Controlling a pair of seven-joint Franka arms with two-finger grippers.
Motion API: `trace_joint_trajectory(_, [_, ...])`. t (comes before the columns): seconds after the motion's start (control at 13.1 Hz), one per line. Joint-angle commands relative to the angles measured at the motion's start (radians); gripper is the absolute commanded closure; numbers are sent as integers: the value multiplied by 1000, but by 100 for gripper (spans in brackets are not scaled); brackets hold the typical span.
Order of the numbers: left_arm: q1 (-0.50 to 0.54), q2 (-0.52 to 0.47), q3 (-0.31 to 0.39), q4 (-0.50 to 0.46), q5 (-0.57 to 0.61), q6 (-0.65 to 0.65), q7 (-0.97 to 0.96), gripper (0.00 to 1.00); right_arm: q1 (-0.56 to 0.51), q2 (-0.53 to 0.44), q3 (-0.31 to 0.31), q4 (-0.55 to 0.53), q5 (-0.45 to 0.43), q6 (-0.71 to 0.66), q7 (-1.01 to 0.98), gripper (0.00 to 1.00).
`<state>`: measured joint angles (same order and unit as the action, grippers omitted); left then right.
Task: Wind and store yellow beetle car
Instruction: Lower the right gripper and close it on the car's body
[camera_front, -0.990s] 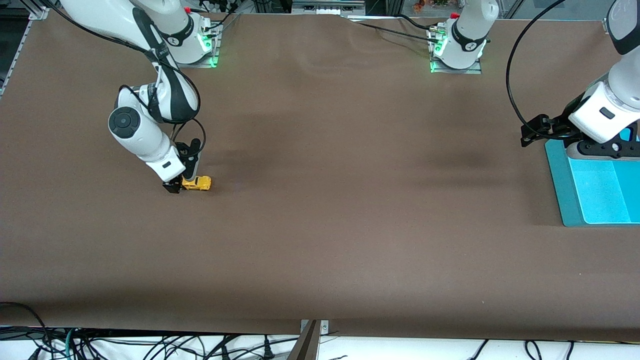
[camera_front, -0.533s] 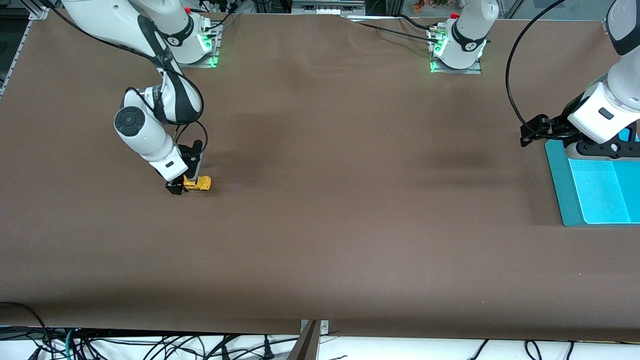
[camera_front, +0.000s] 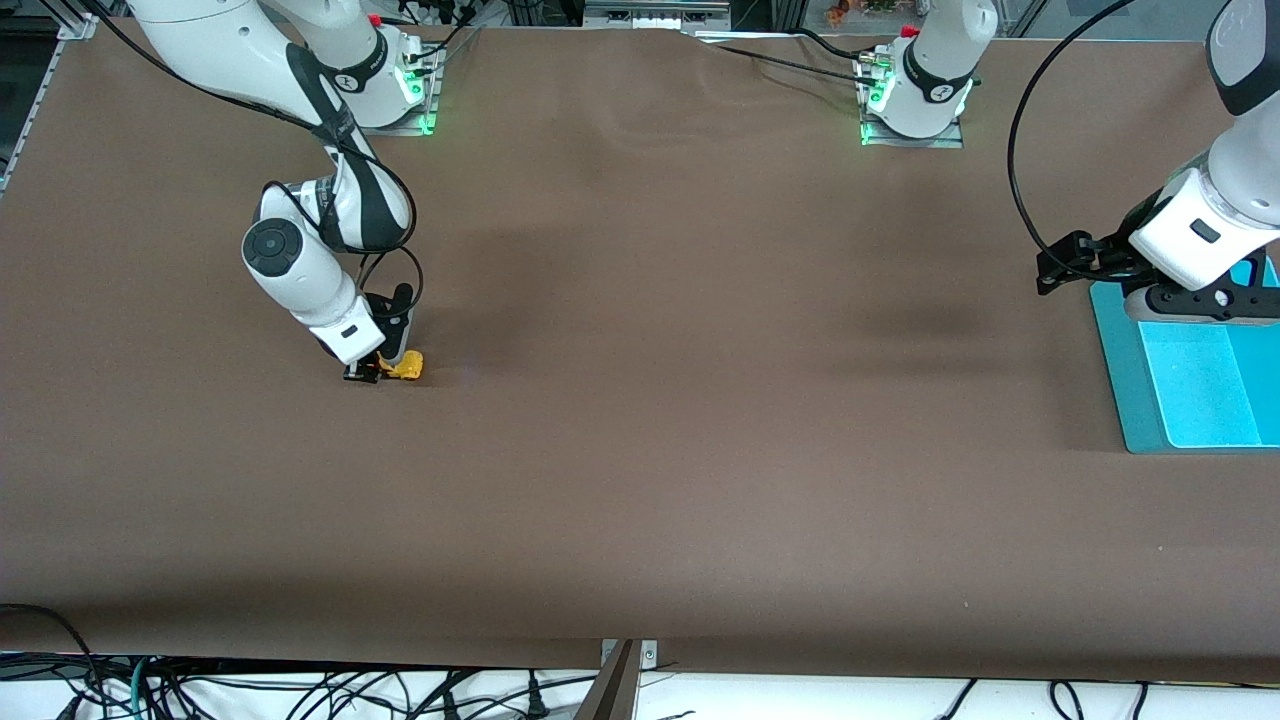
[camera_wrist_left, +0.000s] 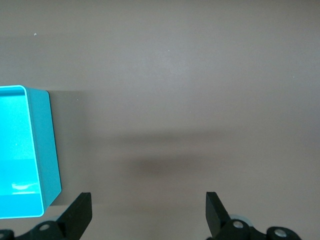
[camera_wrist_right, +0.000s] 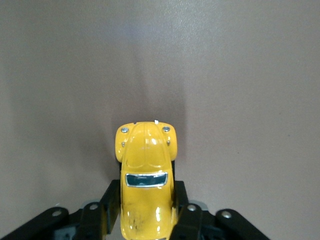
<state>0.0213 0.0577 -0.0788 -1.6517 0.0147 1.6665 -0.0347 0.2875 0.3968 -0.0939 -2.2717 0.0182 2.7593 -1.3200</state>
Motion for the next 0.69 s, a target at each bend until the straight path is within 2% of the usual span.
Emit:
trace_joint_trajectory(0.0, [-3,-6,-1,-3,11,-4,3,0,-18,-7,19,-11,5,11,-18,72])
trace_joint_trajectory(0.61, [-8,-7,-6,-3,11,-20,1,0,-39,5,31,-12,6,7,-79,72])
